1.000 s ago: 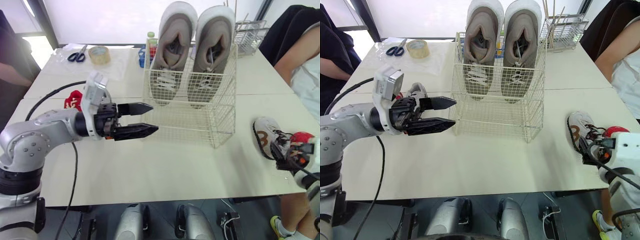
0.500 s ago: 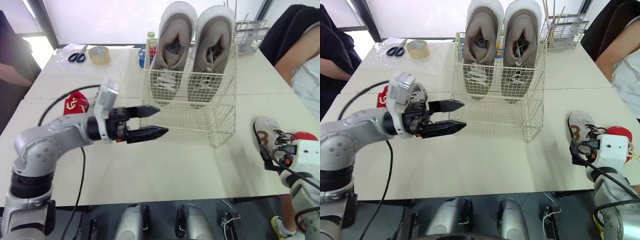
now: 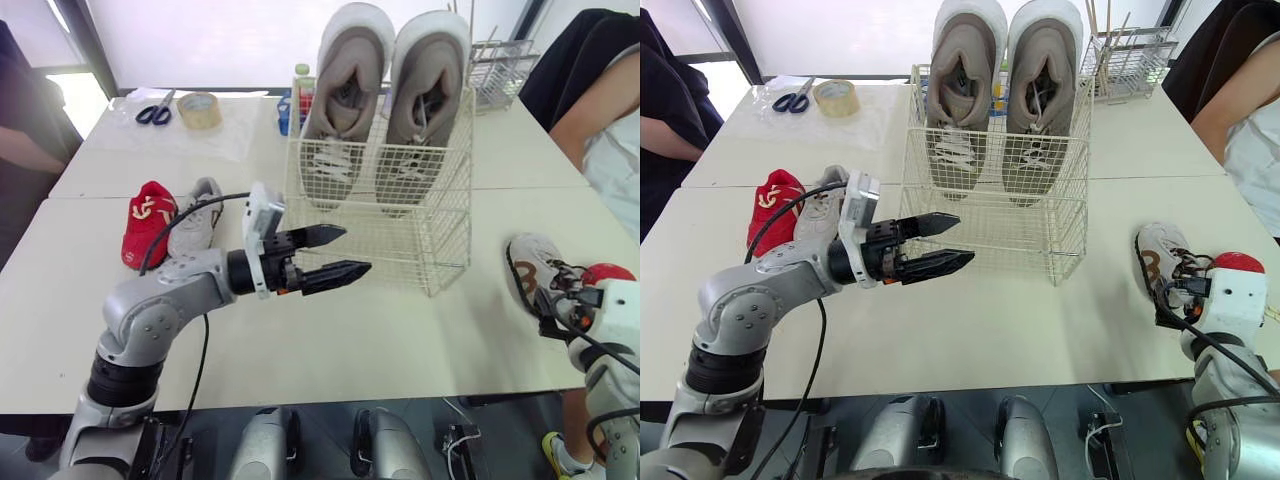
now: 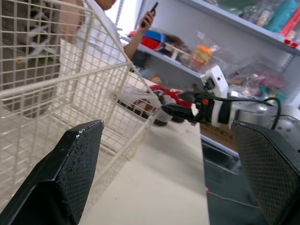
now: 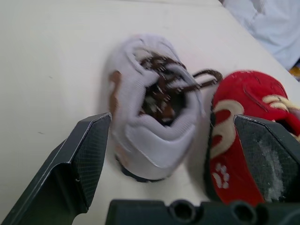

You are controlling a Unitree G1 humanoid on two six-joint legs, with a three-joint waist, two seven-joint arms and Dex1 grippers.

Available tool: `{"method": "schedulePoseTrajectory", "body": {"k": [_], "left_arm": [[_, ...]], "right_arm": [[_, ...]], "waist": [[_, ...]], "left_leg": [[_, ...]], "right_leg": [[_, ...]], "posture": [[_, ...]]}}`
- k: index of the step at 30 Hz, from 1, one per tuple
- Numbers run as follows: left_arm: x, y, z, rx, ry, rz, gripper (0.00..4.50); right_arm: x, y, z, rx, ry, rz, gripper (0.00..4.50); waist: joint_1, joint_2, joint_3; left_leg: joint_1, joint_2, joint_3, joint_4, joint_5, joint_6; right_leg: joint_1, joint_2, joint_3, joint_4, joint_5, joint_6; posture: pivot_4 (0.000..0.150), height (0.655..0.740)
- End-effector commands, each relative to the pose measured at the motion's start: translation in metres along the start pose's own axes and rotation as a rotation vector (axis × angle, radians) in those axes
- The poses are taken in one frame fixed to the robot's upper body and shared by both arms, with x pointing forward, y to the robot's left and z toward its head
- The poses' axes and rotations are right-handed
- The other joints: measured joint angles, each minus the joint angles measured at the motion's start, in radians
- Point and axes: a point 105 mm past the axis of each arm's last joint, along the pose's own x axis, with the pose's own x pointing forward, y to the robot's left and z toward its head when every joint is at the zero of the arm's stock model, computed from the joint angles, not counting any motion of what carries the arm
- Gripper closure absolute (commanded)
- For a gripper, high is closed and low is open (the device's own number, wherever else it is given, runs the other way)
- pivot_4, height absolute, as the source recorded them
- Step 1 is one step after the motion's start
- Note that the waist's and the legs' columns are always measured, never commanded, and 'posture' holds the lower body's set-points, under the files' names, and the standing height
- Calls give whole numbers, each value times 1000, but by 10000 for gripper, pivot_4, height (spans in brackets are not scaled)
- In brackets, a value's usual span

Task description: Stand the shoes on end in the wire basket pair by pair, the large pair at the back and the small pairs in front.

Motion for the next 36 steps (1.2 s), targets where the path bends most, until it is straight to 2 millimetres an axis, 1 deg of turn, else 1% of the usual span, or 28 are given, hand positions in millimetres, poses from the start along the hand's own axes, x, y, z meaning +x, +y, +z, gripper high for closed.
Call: {"method": "schedulePoseTrajectory", "body": {"k": [1,10,14,17,20,25,26,27,28,31,33,36], "left_arm": [[1,-4,5,39,-14,-13,384],[-1,-6,6,45,-10,-5,384],[-1,-6,6,44,-7,-4,384],[-1,-7,5,43,-5,-4,384],[0,-7,5,43,-6,-2,0],[-1,-7,5,43,-6,3,0],[-2,-6,5,43,-5,5,0],[-2,-6,5,42,-5,6,0],[-2,-6,5,42,-5,7,0],[-4,-5,5,41,-4,8,0],[-6,-4,8,43,-7,10,0],[-10,0,17,47,-26,8,0]], "right_arm": [[5,-10,7,-22,-24,-25,0],[29,-4,9,-8,-40,48,0],[31,-1,11,-13,-48,99,0],[33,-2,11,-18,-48,103,0],[33,-4,11,-23,-48,98,8733],[34,-2,10,-23,-48,108,33963],[34,-1,10,-22,-49,111,38595],[34,-1,11,-22,-51,113,42221],[34,-1,11,-22,-53,117,44484],[31,2,18,-20,-86,130,44789],[28,-1,28,-24,-125,122,44792],[20,-7,66,-32,-258,129,44792]], "waist": [[-1,0,0],[-2,0,0],[-1,0,0],[-1,0,0],[0,0,0],[0,0,0],[0,0,0],[0,0,0],[0,0,0],[-1,0,0],[-1,1,0],[-1,4,1]], "left_leg": [[0,0,0,0,0,0],[0,0,0,0,0,1],[0,0,0,0,0,1],[0,0,0,0,0,1],[0,0,0,0,0,1],[0,0,0,0,0,1],[0,0,0,0,0,0],[0,0,0,0,0,0],[0,0,0,0,0,0],[0,0,0,0,0,1],[0,0,0,0,0,1],[0,0,0,0,0,0]], "right_leg": [[0,0,0,0,0,0],[0,0,0,0,0,0],[0,0,0,0,0,0],[0,0,0,0,0,0],[0,0,0,0,0,0],[0,0,0,0,0,0],[0,0,0,0,0,0],[0,0,0,0,0,0],[0,0,0,0,0,0],[0,0,0,0,0,0],[0,0,0,0,0,0],[0,0,0,0,0,0]], "posture": [[1500,7400],[1500,7400],[1500,7400],[1500,7400],[1500,7400],[1500,7400],[1500,7400],[1500,7400],[1500,7400],[1500,7400],[1500,7400],[1500,7400]]}}
